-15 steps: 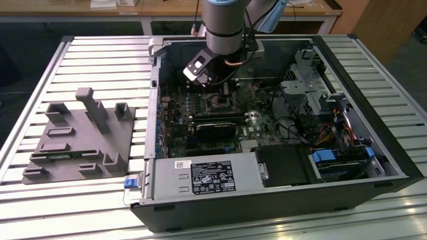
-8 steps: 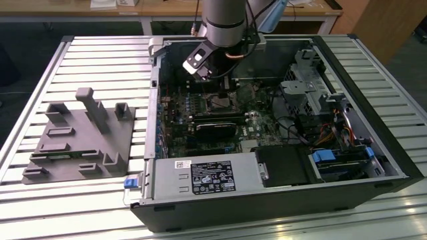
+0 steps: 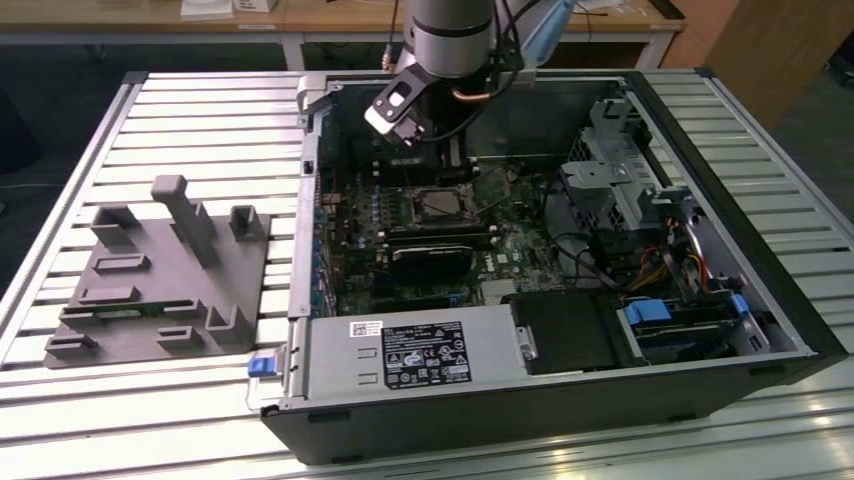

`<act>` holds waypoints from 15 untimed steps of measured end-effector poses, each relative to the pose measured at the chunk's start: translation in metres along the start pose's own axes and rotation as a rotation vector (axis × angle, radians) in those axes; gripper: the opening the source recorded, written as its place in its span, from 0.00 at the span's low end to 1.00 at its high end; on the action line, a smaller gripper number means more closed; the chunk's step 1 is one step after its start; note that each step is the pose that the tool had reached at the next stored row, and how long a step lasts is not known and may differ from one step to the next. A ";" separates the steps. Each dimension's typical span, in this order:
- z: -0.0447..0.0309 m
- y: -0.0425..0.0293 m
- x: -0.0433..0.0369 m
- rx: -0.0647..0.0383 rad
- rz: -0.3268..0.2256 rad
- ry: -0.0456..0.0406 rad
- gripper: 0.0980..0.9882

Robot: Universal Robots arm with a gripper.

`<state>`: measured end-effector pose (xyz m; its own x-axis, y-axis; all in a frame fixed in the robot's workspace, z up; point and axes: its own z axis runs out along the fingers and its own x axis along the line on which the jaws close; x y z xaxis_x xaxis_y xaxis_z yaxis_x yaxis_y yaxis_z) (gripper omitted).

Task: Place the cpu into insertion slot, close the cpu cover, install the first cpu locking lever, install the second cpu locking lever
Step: 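Place the cpu into insertion slot, then close the cpu cover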

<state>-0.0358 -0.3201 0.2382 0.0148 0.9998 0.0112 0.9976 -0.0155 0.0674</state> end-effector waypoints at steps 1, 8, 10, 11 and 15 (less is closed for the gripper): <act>-0.0022 0.0001 0.0000 0.000 0.000 -0.0001 0.01; -0.0065 0.0004 0.0001 -0.002 0.000 0.0002 0.01; -0.0066 0.0004 0.0001 -0.002 0.000 -0.0001 0.01; -0.0066 0.0004 0.0001 -0.002 0.000 0.0000 0.01; -0.0066 0.0004 0.0001 -0.002 0.000 0.0000 0.01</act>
<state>-0.0358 -0.3201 0.2448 0.0148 0.9998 0.0112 0.9975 -0.0155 0.0696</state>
